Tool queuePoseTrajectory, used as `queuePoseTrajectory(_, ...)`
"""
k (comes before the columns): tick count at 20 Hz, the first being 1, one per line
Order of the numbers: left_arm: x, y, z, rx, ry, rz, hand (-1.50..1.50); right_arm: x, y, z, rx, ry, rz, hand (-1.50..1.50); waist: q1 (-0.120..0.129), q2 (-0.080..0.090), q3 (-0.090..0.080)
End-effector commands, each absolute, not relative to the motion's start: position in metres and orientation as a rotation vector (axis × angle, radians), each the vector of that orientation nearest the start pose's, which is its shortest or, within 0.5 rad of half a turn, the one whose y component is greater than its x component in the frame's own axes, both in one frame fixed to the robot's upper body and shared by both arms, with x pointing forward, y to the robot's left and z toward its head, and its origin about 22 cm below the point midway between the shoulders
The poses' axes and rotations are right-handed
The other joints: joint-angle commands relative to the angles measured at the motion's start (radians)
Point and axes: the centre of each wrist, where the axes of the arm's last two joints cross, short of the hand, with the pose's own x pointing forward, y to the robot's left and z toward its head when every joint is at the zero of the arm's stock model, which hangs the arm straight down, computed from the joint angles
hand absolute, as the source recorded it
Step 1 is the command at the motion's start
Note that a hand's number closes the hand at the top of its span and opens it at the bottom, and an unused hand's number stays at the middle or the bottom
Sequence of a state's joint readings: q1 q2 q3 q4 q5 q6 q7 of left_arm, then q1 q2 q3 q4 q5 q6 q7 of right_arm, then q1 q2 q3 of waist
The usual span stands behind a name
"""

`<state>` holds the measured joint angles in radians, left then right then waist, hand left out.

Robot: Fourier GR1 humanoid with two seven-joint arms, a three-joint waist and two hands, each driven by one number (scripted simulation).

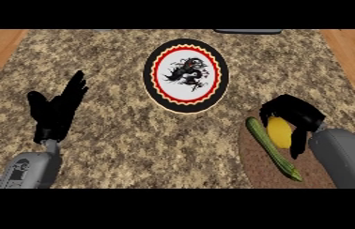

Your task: Pick the lemon from the placemat and place it in the plate

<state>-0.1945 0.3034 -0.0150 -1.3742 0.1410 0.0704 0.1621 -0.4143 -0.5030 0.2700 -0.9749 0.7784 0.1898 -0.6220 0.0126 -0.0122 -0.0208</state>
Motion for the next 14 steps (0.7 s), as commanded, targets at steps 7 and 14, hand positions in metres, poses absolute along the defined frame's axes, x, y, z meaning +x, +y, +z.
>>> queuePoseTrajectory(7,0.293,0.274,0.020,0.135,-1.377,-0.129,0.00,0.361,-0.119,0.053,-0.612,-1.737,1.083,1.50,0.043,-0.015,0.013)
queuePoseTrajectory(14,0.297,0.267,0.023,0.113,-1.405,-0.149,0.00,0.369,-0.072,0.106,-1.022,-1.729,0.704,1.50,0.074,-0.003,0.014)
